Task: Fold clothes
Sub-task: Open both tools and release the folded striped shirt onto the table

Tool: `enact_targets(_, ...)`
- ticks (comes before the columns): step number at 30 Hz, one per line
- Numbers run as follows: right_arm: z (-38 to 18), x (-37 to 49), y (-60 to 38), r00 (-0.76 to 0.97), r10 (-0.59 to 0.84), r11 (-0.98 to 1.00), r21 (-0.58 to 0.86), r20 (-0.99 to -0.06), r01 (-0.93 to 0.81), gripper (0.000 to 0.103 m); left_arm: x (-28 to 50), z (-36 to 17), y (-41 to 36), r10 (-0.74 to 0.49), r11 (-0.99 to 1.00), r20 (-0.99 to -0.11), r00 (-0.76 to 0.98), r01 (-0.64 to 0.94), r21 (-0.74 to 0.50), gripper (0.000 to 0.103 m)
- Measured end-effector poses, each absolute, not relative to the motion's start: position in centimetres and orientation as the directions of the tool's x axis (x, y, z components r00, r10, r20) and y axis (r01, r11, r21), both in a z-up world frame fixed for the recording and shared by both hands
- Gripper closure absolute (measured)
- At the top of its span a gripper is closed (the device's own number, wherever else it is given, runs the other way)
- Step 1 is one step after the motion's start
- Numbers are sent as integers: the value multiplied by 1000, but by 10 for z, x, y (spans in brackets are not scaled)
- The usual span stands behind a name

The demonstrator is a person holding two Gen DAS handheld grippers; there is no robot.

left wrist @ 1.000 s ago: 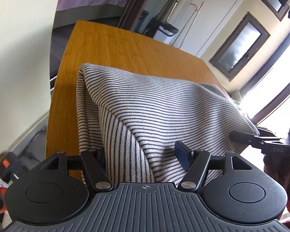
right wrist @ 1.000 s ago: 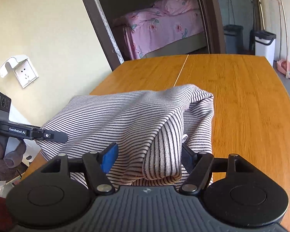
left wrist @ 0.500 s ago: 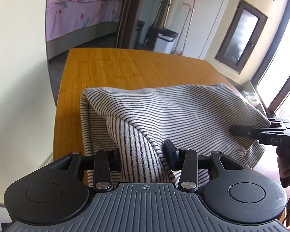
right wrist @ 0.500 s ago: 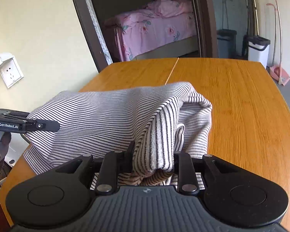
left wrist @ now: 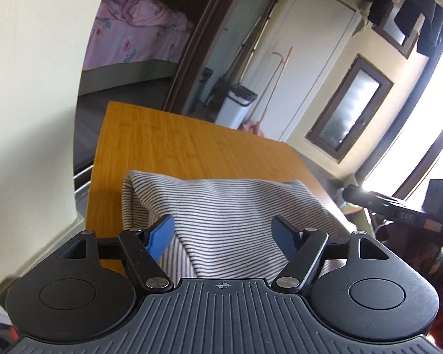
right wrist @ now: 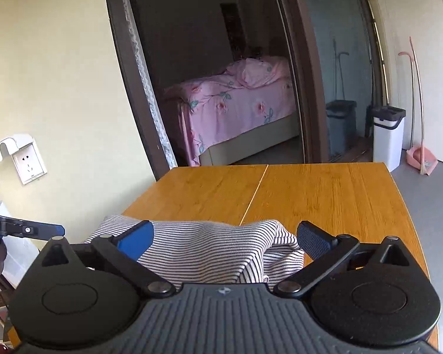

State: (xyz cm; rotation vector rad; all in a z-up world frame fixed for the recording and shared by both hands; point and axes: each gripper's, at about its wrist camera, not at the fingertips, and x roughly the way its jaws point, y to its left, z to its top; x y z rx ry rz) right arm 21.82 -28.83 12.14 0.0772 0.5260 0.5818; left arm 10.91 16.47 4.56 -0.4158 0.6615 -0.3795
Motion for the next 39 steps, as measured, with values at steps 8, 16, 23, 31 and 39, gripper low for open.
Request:
enact_targets(8,56,240,-277,707,297,925,11,-642,-380,0,142,-16,129,-535,820,-619,575,177,-544,8)
enact_targets(16,59,193,-291,633,415,884,124,-653,-451,0,201,-20,118,-421,894,-605,676,199,-401,6)
enact_targets(23,86,180,-306,669,446,878,143,-594,-458,0,202,-6,106,-386,912,-620,683,184,-366,5)
enact_targets(31,67,215,-288,726,260,914,-80,-636,-398,0,151,-13,95,-556,826,-631,542,270,-495,23)
enact_targets(39,57,179,-279,760,233,923,-108,-607,-370,0,179,-30,101,-502,859,-658,561,234,-456,26)
